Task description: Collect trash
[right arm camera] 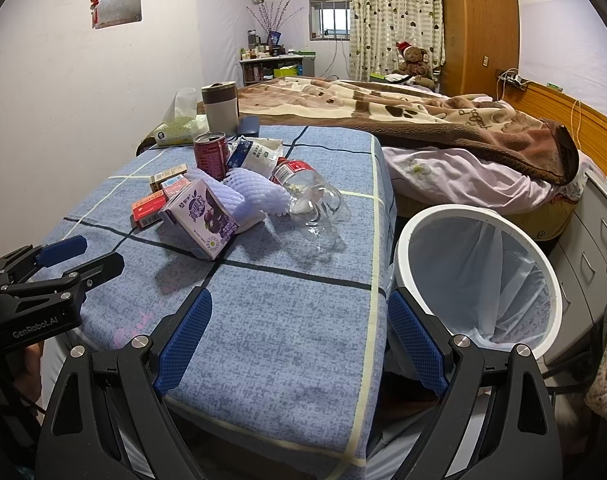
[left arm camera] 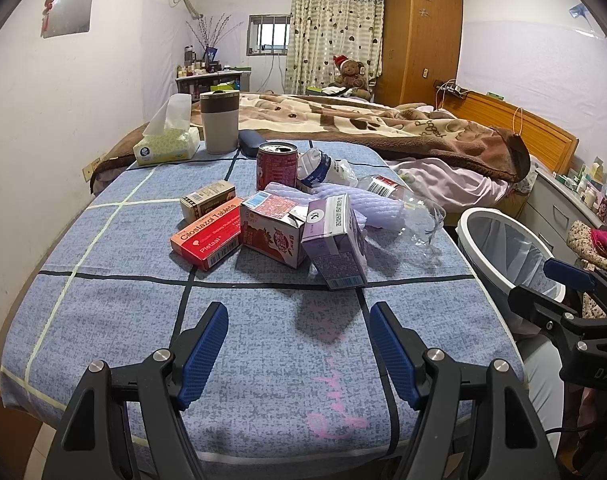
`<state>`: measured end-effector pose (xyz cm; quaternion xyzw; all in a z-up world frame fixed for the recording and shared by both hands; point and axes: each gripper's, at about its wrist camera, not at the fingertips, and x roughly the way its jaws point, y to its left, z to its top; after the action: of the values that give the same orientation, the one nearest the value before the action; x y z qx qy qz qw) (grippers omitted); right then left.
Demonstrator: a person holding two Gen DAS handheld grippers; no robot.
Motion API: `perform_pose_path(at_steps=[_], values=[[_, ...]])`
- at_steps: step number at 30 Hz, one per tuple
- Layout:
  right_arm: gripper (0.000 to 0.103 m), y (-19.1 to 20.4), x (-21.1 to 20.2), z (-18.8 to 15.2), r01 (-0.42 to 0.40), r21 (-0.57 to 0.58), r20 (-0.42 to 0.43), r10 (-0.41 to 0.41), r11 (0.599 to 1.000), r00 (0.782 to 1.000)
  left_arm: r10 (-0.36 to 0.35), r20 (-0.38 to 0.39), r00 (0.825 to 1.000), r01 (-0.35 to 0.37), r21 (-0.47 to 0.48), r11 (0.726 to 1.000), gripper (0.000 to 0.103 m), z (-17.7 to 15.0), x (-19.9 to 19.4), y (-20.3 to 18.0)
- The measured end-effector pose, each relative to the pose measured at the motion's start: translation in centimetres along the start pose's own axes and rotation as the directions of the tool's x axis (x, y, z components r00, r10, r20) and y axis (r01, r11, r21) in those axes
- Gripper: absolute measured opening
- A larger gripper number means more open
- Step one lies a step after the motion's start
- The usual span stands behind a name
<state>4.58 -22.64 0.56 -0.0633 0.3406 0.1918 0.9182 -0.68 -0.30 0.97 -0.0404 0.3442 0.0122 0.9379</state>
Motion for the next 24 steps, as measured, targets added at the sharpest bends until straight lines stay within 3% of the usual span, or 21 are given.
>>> perform_pose_path(at_steps=[18, 24], values=[[0.092, -0.5, 0.8, -0.1, -0.006, 0.006, -0.007, 0.006, 1.0, 1.0, -0.05, -0.007, 0.999, 0.051, 0.031, 0.998, 0.073, 0.6, 0.9, -1.0], [0.092, -1.4, 1.5, 0.1, -0.012, 0.022, -0.001, 0.012, 1.0, 1.0, -0.09, -0.036, 0.995, 0.089, -0.021, 0.996, 0.073, 1.2, 2.7, -0.7]])
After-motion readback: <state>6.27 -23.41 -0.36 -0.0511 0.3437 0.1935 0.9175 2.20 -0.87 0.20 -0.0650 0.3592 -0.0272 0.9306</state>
